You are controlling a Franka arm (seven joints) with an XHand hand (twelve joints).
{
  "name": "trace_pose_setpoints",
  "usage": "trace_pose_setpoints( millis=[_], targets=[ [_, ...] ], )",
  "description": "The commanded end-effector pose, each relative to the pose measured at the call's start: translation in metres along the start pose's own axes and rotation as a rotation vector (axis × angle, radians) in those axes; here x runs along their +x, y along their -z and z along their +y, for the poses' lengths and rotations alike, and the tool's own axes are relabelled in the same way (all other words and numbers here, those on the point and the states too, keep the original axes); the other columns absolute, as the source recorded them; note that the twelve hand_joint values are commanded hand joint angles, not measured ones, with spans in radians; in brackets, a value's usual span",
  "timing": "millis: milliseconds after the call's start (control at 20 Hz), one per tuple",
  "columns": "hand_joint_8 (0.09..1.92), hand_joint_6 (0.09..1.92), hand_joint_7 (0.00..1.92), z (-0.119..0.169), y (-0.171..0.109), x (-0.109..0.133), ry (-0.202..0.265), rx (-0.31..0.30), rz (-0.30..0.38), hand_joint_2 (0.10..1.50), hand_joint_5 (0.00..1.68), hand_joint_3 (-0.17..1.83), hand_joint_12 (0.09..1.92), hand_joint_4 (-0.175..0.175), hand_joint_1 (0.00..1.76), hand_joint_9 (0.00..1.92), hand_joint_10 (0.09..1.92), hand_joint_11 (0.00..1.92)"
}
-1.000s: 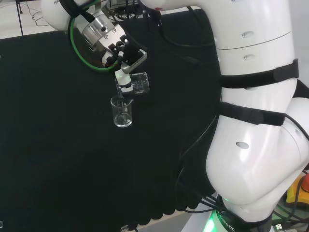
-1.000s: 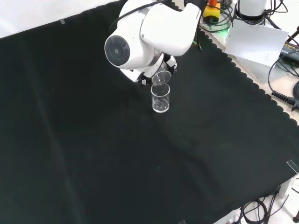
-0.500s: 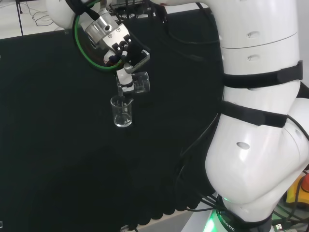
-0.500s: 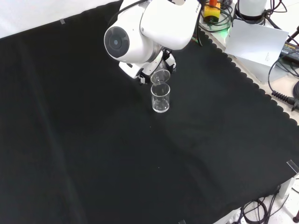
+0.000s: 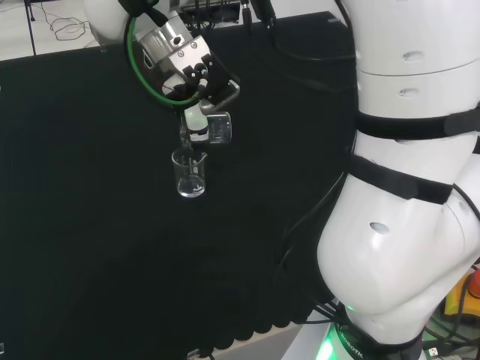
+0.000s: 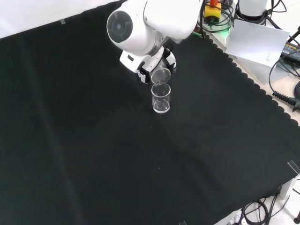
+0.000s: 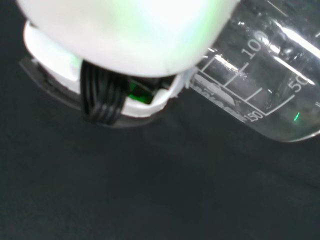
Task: Pour the water from the handheld beaker into the one on the table.
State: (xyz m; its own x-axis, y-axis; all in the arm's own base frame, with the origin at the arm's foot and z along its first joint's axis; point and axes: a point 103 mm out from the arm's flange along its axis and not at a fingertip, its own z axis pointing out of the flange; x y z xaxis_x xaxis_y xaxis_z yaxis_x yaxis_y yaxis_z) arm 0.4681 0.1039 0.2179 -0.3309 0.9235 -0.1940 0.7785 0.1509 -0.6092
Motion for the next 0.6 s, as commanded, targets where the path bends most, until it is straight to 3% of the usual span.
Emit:
trace_pose_setpoints(
  millis=[50,300,600],
  targets=[
    [0.73,0.76,1.3,0.002,-0.009,-0.017,0.054,-0.096,0.134,0.58,1.24,0.8,0.74,-0.175,1.32,1.52,0.73,1.14],
    [0.74,0.77,1.27,0.008,-0.019,-0.035,0.119,-0.208,0.253,0.58,1.23,0.79,0.74,-0.175,1.36,1.46,0.73,1.13],
    [0.76,0.78,1.21,0.02,-0.031,-0.057,0.158,-0.258,0.375,0.58,1.22,0.77,0.74,-0.175,1.43,1.35,0.74,1.13]
  ],
)
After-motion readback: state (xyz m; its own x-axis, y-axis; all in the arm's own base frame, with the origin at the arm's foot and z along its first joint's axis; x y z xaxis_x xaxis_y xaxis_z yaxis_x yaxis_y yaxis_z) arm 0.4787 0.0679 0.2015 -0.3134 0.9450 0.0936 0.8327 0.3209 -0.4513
